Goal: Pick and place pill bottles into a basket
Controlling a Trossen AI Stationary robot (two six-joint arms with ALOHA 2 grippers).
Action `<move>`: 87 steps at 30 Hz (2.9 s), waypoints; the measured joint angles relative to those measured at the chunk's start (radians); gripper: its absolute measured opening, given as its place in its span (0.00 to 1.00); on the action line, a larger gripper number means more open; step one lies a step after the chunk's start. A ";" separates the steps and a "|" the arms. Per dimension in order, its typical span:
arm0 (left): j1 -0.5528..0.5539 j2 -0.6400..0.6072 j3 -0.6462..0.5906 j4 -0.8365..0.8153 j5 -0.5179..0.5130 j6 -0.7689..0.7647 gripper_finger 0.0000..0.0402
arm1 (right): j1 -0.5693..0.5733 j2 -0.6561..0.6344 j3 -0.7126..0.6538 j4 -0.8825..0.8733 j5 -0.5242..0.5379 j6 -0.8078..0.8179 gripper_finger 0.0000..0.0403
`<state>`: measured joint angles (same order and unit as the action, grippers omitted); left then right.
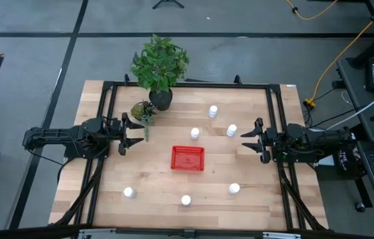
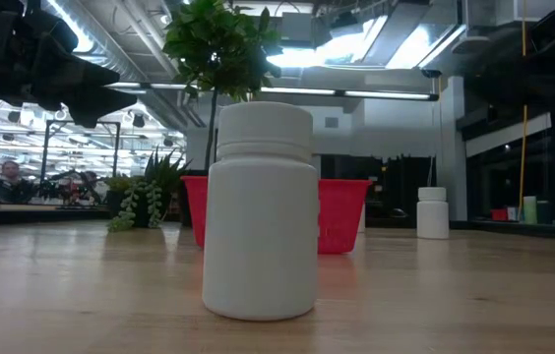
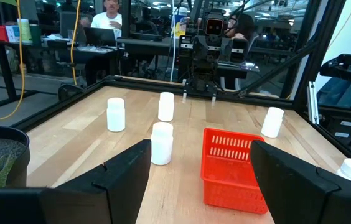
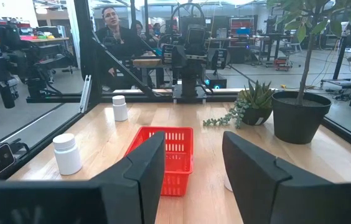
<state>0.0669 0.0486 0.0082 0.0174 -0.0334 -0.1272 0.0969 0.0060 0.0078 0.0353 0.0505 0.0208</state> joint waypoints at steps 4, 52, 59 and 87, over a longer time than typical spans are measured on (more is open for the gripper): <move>0.000 0.000 0.000 0.000 0.000 0.000 0.66 | 0.000 0.000 0.000 0.000 0.000 0.000 0.40; 0.000 0.000 0.007 0.086 -0.186 0.409 0.66 | -0.001 -0.001 0.000 0.063 0.054 -0.187 0.40; 0.000 0.000 0.079 0.092 -0.308 0.549 0.66 | -0.002 -0.002 0.000 0.410 0.127 -0.059 0.40; 0.000 0.361 0.495 -0.034 -0.610 0.367 0.66 | -0.003 0.651 0.920 -0.326 0.297 0.096 0.40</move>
<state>0.0673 0.4098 0.5030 -0.0171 -0.6434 0.2396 0.0944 0.6565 0.9279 -0.2903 0.3473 0.1165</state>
